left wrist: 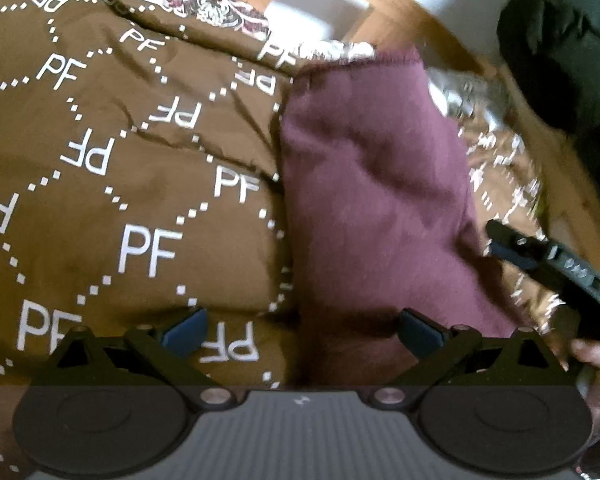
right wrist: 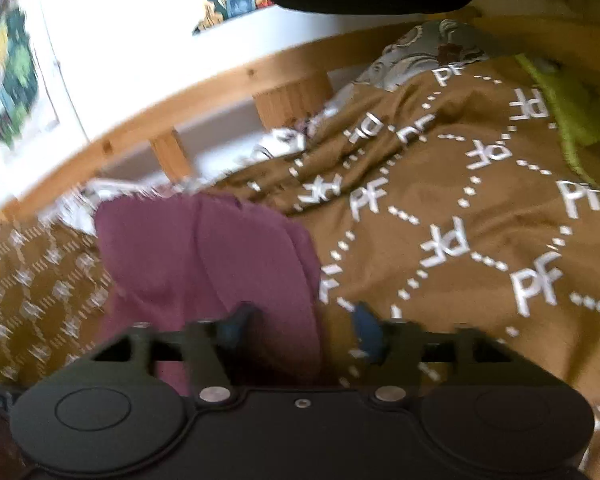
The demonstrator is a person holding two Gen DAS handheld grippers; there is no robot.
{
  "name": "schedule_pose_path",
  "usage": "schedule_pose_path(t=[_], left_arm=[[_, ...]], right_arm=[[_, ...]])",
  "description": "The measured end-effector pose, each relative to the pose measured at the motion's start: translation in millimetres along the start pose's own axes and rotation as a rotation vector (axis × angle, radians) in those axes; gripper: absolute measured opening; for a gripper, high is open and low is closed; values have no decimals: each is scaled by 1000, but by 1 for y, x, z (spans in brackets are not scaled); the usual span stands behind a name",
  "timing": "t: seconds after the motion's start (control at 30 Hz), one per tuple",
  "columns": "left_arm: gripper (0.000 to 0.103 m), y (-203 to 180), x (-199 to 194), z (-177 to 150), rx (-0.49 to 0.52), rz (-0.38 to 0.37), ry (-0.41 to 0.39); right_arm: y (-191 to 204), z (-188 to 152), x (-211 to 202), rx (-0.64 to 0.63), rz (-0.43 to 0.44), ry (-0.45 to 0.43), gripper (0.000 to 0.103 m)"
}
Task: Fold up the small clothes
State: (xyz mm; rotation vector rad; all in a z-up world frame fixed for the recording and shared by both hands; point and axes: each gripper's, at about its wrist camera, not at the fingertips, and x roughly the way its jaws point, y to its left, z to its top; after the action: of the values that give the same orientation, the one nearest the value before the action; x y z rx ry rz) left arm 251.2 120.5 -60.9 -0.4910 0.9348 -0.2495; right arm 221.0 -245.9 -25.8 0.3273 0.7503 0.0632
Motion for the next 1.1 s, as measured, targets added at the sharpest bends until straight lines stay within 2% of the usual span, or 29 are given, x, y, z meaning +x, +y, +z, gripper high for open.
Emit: schedule_pose_path(t=[0.07, 0.13, 0.27, 0.4, 0.5, 0.63, 0.67, 0.7, 0.73, 0.8, 0.87, 0.97, 1.1], left_arm=[[102, 1, -2, 2, -7, -40, -21], [102, 0, 1, 3, 4, -70, -16], [102, -6, 16, -1, 38, -103, 71], [102, -11, 22, -3, 64, -132, 85], [102, -8, 25, -2, 30, -151, 99], [100, -10, 27, 2, 34, -156, 124], [94, -10, 27, 2, 32, -158, 127], [89, -10, 27, 3, 25, -168, 135], [80, -10, 28, 4, 16, -184, 143], [67, -8, 24, 6, -3, -176, 138], [46, -9, 18, 9, -1, -170, 131], [38, -13, 1, 13, 18, -172, 95], [36, -24, -33, 12, 120, -108, 4]], right_arm=[[1, 7, 10, -11, 42, 15, 79], [6, 13, 25, -45, 66, 44, 82], [10, 24, 56, -85, 81, 92, 85], [3, 30, 76, -42, 95, 104, 85], [4, 30, 79, -47, 97, 96, 74], [10, 29, 73, -58, 108, 92, 47], [14, 29, 71, -72, 107, 89, 39], [18, 29, 68, -86, 105, 86, 35], [22, 29, 67, -99, 100, 84, 30], [31, 29, 61, -134, 79, 71, 21], [39, 29, 53, -161, 66, 50, 17], [52, 32, 38, -185, 64, 5, 15], [72, 41, 15, -223, 90, -68, 11]])
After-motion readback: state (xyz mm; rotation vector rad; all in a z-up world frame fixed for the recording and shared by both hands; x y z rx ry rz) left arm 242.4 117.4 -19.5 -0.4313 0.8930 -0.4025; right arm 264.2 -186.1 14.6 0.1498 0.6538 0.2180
